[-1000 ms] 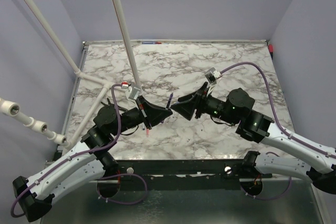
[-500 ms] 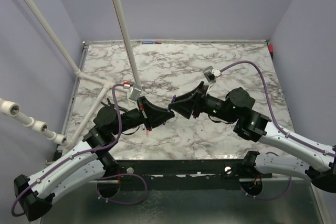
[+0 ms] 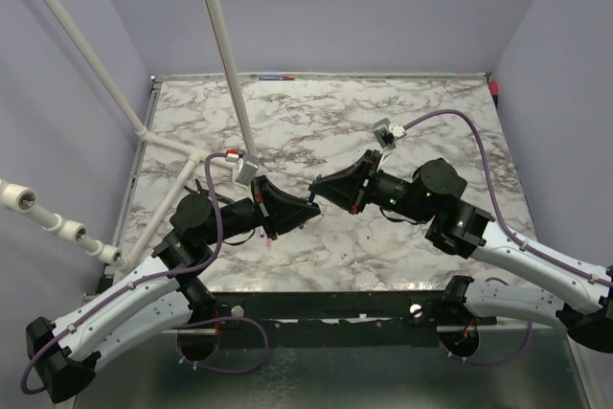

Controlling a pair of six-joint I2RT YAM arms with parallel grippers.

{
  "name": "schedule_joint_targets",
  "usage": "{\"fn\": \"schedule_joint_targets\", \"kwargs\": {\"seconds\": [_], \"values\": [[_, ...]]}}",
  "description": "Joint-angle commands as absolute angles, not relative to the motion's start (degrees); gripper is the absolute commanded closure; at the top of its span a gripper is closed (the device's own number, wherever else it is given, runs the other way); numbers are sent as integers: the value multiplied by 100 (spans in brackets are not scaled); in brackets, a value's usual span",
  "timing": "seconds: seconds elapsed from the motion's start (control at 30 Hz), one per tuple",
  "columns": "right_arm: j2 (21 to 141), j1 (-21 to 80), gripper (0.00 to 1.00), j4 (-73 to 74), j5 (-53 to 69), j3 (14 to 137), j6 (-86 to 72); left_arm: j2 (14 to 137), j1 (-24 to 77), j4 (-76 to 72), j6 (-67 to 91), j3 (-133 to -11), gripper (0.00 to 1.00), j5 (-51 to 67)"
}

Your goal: Insert the pens into the pen caps

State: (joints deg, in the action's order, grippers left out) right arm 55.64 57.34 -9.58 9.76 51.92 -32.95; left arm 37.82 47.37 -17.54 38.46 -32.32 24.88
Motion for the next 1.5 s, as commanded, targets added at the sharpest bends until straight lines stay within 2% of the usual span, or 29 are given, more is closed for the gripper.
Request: {"fn": "schedule_joint_targets", "kwargs": {"seconds": [0.0,0.07,0.17,0.67,0.77,0.93,1.0,1.13,1.17,1.23,1.3,1.37,1.47], "values": [[5623,5739,99,-997,1151,5309,-3154,3958,4759,-1503,3855,-3258,83,2787],[5623,5739,99,-952,1155,5311,-3102,4033,4756,-1280,3748,-3376,70,2819],[5667,5739,99,-776,1257,5389,-2958,4107,4761,-976,3577,-3530,64,2867],[5876,5739,99,-9,1426,5465,-2539,4145,4755,-475,3252,-3768,62,3040],[5848,5739,99,-9,1399,5427,-2532,4189,4755,-467,3247,-3763,66,3057],[5793,5739,99,-15,1324,5383,-2517,4312,4756,-474,3246,-3771,80,3102],[5800,5739,99,-9,1328,5380,-2508,4332,4753,-474,3227,-3776,100,3047],[5771,5739,99,153,1140,5377,-2479,4342,4755,-320,3155,-3834,100,2685],[5747,5739,95,191,1081,5371,-2479,4342,4755,-261,3109,-3863,100,2611],[5666,5739,75,296,934,5354,-2459,4334,4754,-40,2993,-3930,100,2433],[5549,5739,63,487,692,5369,-2414,4340,4754,269,2845,-4025,100,2211],[5405,5739,55,720,282,5367,-2392,4369,4753,616,2652,-4152,100,1915],[5186,5739,51,1155,-687,5302,-2362,4481,4755,1190,2319,-4407,100,1303]]}}
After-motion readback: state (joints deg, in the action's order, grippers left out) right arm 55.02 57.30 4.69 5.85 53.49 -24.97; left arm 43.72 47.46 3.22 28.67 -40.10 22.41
